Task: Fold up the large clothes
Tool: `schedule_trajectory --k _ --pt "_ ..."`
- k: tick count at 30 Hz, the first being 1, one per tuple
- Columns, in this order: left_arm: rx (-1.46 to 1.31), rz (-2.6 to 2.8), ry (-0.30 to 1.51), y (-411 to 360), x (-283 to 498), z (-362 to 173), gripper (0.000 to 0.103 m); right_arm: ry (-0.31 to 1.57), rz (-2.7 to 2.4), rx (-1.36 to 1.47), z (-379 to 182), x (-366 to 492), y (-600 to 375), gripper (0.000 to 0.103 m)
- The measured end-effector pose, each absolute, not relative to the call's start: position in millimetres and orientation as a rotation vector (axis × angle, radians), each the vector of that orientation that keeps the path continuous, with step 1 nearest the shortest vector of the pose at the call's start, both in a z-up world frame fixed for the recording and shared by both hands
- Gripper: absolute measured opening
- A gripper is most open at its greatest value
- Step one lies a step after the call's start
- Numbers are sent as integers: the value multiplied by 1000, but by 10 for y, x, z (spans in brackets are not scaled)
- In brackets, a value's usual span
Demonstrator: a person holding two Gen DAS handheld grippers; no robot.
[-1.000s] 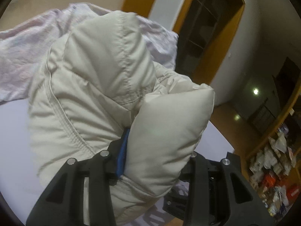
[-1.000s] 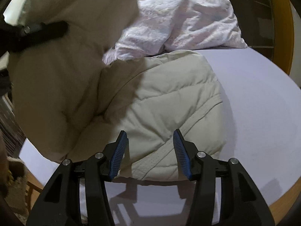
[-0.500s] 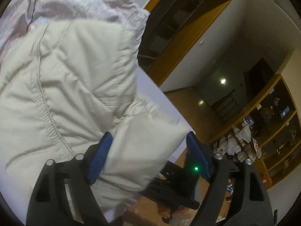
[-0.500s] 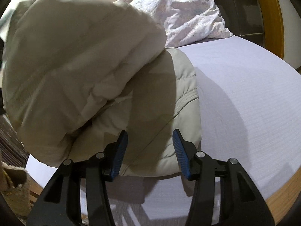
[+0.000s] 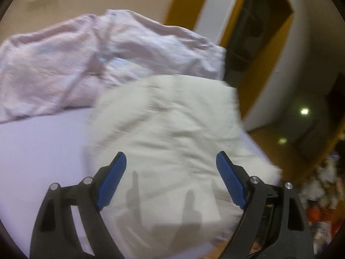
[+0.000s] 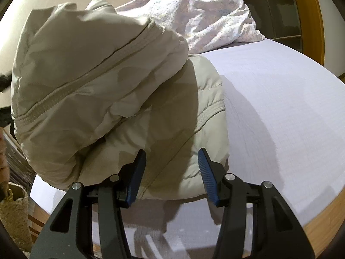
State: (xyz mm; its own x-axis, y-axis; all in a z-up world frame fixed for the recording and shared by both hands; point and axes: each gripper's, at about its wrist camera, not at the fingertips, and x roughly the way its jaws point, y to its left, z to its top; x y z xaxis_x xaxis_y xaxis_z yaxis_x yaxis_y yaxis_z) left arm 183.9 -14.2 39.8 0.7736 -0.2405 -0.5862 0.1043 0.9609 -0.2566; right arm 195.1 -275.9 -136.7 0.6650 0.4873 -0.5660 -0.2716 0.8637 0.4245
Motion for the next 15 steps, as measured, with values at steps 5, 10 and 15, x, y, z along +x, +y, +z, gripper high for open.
schedule_trajectory --k 5,10,15 --pt "-275 -118 735 192 2067 121 85 731 431 328 -1383 1946 -2800 52" --pt "-302 -139 765 81 2097 -76 87 732 420 322 -1388 1985 -2832 52" --pt "-249 -115 783 -210 2216 -104 92 708 327 331 -1331 1988 -3099 52"
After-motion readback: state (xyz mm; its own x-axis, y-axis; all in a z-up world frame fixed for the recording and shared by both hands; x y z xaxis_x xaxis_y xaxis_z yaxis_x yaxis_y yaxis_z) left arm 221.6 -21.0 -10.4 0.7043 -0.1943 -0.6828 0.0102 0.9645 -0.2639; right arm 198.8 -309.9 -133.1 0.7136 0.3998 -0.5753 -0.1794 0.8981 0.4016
